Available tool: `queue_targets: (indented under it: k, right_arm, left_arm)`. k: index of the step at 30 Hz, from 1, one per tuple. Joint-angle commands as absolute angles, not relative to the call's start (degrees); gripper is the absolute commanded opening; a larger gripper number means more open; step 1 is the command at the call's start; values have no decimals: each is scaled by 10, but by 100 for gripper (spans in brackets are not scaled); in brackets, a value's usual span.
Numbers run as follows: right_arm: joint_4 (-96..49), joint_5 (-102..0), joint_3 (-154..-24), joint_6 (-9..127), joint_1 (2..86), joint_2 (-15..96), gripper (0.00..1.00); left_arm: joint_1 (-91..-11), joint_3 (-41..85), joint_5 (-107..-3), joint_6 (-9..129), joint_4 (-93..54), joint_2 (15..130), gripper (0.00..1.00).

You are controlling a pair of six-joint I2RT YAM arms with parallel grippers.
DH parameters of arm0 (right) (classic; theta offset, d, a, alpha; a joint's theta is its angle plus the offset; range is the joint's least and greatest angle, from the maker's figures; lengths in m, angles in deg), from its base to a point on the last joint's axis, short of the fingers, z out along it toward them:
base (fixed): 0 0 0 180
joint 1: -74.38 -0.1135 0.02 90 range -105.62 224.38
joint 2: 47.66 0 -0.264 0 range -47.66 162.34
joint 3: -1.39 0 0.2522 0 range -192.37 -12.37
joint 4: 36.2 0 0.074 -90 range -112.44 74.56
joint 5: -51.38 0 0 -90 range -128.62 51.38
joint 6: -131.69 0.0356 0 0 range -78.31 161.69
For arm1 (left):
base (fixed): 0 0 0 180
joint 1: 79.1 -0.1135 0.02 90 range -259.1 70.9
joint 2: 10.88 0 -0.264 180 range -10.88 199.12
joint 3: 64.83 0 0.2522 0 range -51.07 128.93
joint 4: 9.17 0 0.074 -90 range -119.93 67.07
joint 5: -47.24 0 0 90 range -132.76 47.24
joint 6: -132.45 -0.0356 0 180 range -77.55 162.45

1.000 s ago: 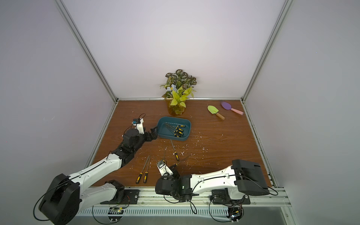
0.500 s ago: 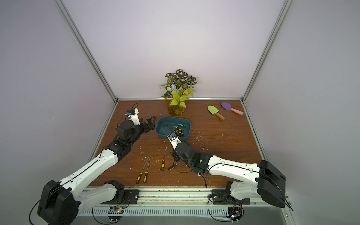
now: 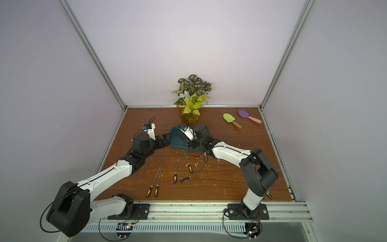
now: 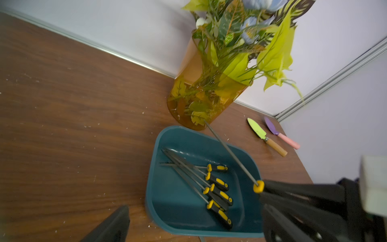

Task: Put the file tool into the storage box
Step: Place the file tool in the storage box.

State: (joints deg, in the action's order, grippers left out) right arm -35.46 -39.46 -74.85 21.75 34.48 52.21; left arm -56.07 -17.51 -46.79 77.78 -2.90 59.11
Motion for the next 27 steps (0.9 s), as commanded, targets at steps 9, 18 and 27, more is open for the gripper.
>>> queue_targets:
  k: [9,18,27]
  right_arm:
    - [-338,-454,-823,146,377,599,4]
    - [-339,-421,-817,167,378,601,45]
    - [-343,-317,-776,317,367,502,62]
  left_arm:
    - [-567,-197,-451,760,10,612,100]
    - [-567,-225,-440,780,46,598,100]
    - [-567,-255,-435,768,55,581,100]
